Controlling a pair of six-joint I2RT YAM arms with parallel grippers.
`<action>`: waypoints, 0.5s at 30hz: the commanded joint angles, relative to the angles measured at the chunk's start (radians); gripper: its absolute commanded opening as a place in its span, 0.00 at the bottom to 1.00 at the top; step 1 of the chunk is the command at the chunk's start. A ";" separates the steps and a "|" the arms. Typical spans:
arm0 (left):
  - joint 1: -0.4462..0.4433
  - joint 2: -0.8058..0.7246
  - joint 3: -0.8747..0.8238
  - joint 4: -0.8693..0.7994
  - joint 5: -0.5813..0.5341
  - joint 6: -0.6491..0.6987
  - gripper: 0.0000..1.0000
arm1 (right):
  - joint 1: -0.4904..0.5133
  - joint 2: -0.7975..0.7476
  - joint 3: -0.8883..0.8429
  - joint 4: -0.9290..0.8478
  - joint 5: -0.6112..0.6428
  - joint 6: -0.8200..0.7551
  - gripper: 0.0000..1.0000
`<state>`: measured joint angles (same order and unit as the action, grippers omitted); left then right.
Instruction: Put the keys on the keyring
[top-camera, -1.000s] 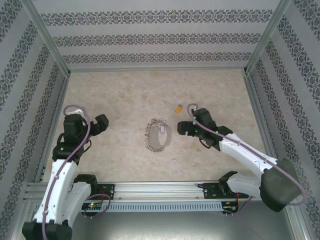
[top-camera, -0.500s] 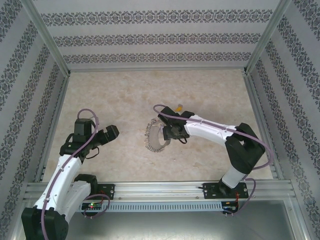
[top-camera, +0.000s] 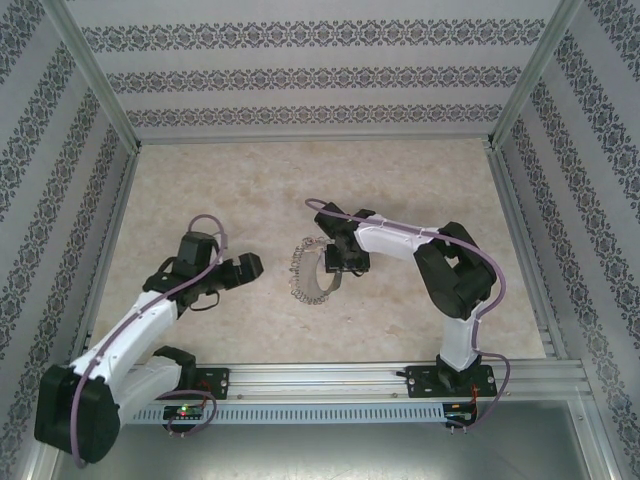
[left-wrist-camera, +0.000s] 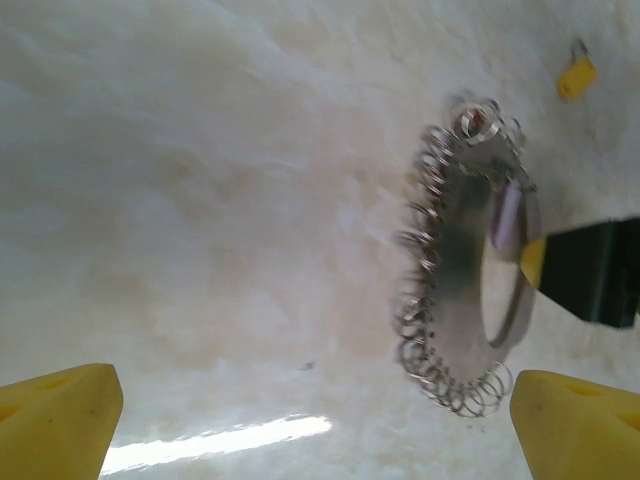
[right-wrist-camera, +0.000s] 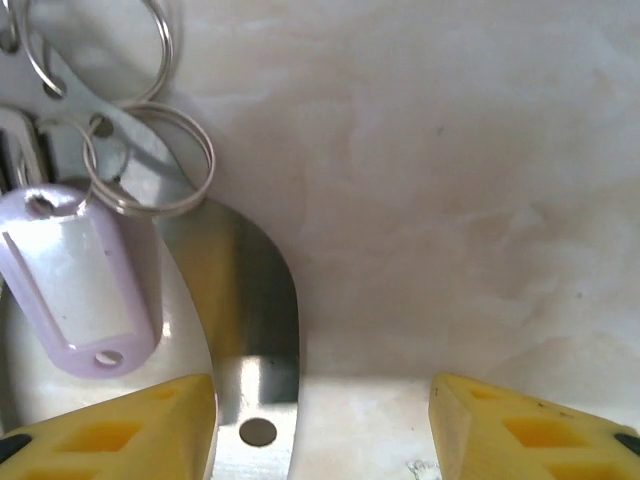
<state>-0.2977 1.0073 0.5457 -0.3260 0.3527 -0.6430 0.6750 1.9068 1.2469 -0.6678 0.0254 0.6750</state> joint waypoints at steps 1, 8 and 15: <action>-0.082 0.081 0.023 0.187 0.036 -0.066 0.95 | -0.016 0.013 0.025 0.025 -0.070 -0.015 0.59; -0.177 0.311 0.122 0.259 0.080 -0.104 0.85 | -0.118 0.005 0.027 0.041 -0.282 -0.196 0.56; -0.223 0.427 0.188 0.309 0.108 -0.140 0.83 | -0.282 -0.029 -0.012 0.072 -0.658 -0.369 0.59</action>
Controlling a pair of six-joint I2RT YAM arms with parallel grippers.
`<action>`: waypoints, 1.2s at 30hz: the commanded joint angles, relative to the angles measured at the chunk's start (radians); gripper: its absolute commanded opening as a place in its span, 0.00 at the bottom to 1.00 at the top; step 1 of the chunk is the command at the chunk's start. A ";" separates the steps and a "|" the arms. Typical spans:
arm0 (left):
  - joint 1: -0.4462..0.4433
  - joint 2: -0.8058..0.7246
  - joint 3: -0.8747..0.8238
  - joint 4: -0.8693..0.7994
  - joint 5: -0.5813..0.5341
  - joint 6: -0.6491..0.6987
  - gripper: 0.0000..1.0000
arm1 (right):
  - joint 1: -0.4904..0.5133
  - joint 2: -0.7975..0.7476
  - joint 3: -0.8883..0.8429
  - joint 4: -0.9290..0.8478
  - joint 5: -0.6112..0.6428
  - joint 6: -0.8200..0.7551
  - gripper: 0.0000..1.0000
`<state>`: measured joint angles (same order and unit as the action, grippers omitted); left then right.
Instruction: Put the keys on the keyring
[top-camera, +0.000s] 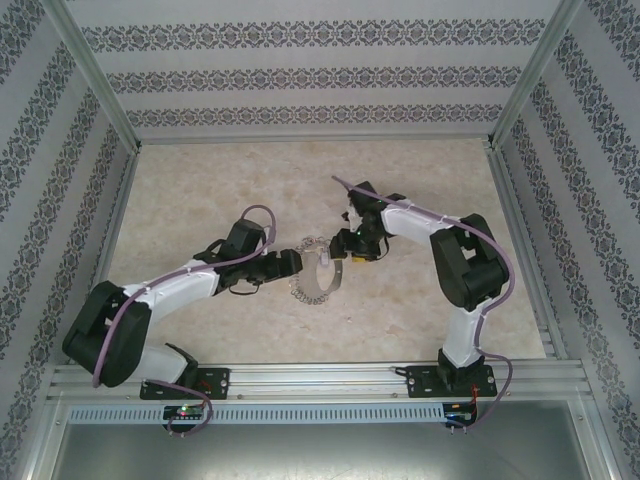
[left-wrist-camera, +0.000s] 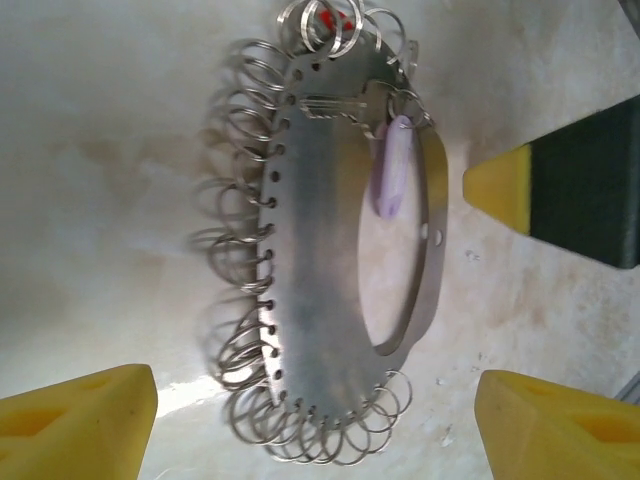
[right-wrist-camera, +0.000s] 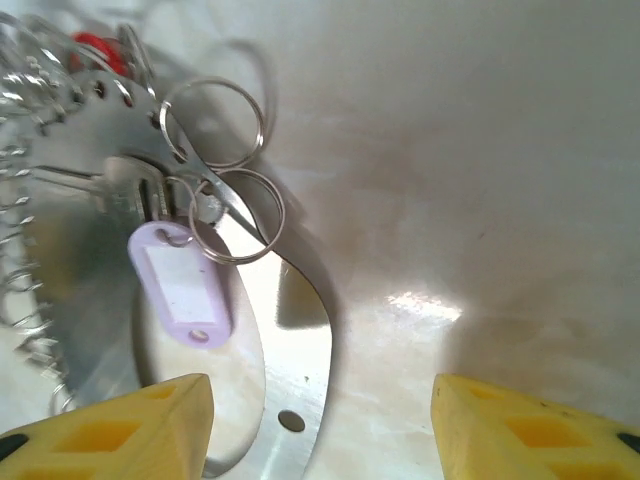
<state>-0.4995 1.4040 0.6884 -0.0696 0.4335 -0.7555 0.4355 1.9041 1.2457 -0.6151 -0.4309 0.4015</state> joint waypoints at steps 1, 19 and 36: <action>-0.026 0.050 0.061 0.043 0.028 -0.025 0.82 | -0.055 -0.013 -0.006 0.020 -0.237 -0.099 0.59; -0.048 0.222 0.133 0.004 -0.050 -0.118 0.74 | -0.016 0.028 -0.032 0.070 -0.208 0.008 0.57; -0.072 0.352 0.268 -0.219 -0.099 0.012 0.44 | 0.019 0.027 -0.034 0.105 -0.200 0.024 0.52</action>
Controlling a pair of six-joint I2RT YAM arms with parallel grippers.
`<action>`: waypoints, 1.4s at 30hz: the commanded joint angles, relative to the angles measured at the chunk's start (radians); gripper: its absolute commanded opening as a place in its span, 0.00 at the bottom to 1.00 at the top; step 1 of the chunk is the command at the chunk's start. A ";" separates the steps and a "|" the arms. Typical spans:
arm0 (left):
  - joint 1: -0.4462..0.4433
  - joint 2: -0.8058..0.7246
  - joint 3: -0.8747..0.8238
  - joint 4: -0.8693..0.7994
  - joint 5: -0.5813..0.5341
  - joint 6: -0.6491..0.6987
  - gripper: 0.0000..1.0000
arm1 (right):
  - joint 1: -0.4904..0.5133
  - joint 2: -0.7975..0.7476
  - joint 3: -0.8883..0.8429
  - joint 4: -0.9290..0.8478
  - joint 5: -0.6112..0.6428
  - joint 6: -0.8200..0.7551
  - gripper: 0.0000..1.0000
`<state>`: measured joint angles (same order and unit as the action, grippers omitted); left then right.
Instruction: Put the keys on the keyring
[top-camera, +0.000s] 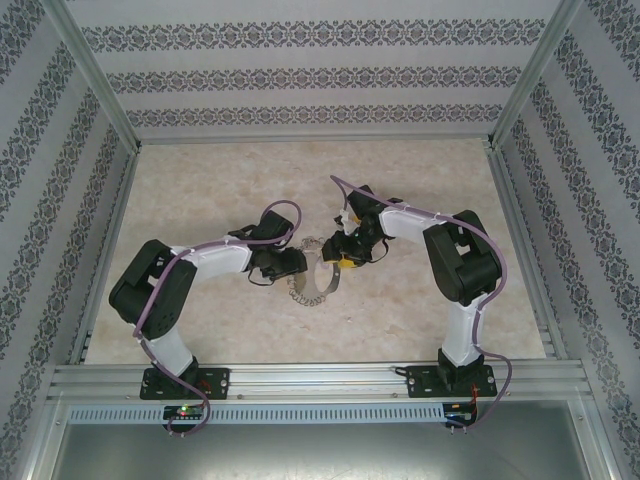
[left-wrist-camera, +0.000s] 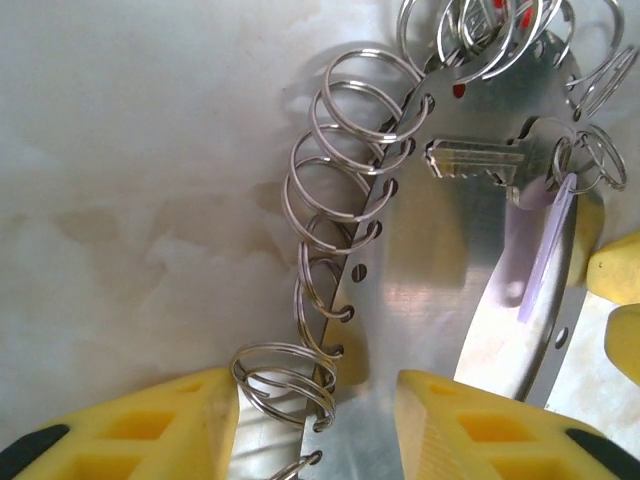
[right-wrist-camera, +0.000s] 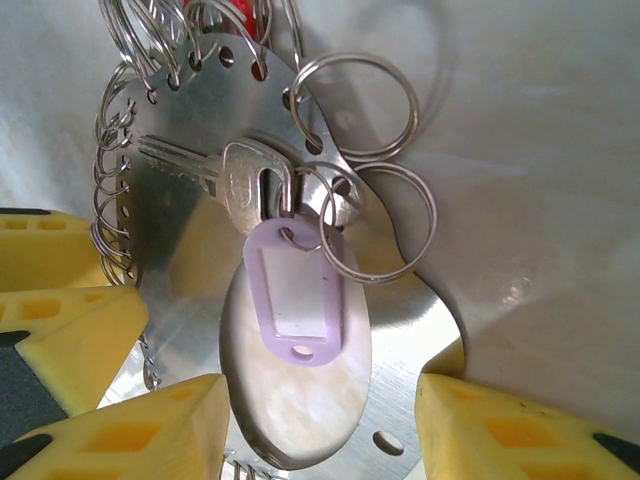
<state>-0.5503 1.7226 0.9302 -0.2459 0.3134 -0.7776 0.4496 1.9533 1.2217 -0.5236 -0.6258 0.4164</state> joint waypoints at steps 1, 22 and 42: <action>-0.022 0.035 0.041 -0.061 0.023 0.045 0.43 | 0.004 -0.021 -0.011 0.016 -0.011 0.010 0.51; -0.023 0.045 0.140 -0.162 0.002 0.088 0.11 | 0.010 -0.028 -0.077 0.180 -0.099 0.091 0.49; -0.013 -0.111 0.059 0.030 0.177 -0.036 0.00 | -0.075 -0.380 -0.367 0.218 -0.015 0.085 0.64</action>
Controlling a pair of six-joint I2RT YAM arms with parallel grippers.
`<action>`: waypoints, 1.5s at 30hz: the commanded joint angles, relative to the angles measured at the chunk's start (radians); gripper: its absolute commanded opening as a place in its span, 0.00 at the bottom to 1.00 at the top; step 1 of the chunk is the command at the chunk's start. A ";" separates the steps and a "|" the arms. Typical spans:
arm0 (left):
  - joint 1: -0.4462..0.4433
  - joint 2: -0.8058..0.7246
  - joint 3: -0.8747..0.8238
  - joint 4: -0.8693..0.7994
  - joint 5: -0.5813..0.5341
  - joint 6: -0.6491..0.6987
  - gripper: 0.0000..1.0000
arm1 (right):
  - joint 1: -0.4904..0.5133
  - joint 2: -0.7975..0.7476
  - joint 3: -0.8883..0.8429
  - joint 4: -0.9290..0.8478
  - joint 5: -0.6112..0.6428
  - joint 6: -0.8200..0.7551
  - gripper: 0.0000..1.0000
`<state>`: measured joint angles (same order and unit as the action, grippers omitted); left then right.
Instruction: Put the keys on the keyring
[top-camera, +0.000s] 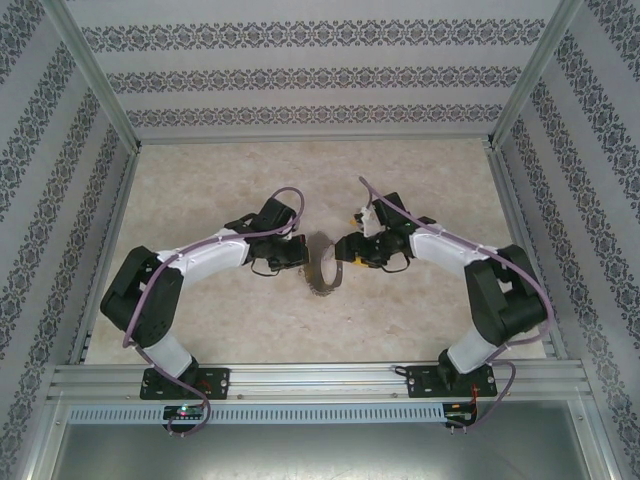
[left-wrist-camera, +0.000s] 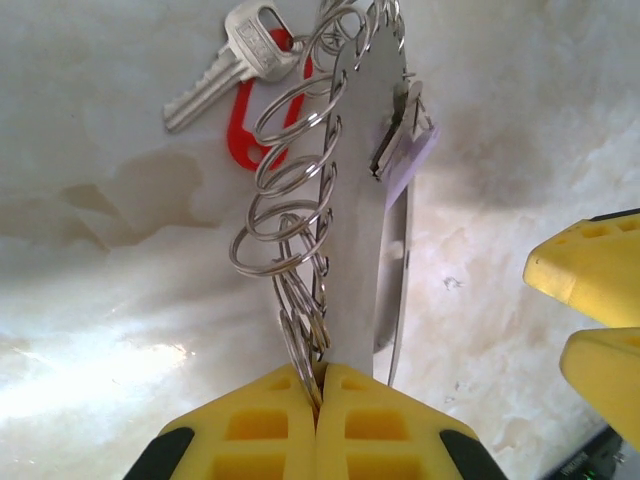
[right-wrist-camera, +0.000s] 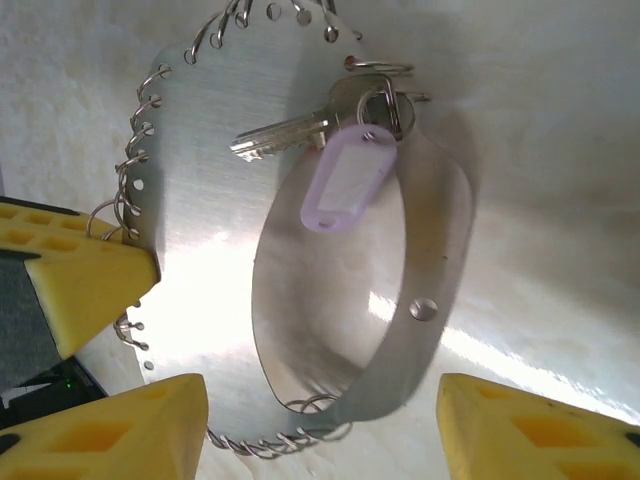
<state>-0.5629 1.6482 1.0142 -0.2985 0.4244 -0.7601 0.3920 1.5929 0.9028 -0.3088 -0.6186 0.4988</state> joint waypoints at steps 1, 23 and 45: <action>0.001 -0.044 -0.037 0.110 0.088 -0.069 0.00 | -0.019 -0.022 -0.062 0.009 -0.047 0.006 0.65; 0.051 -0.102 -0.142 0.406 0.280 -0.243 0.00 | -0.039 -0.046 -0.072 0.168 -0.251 0.206 0.57; 0.127 -0.111 -0.096 0.179 0.296 -0.083 0.85 | -0.071 -0.121 0.041 -0.080 -0.259 0.039 0.01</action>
<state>-0.4740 1.5917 0.8692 -0.0204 0.6956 -0.9268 0.3103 1.4841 0.8745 -0.2665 -0.8925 0.6392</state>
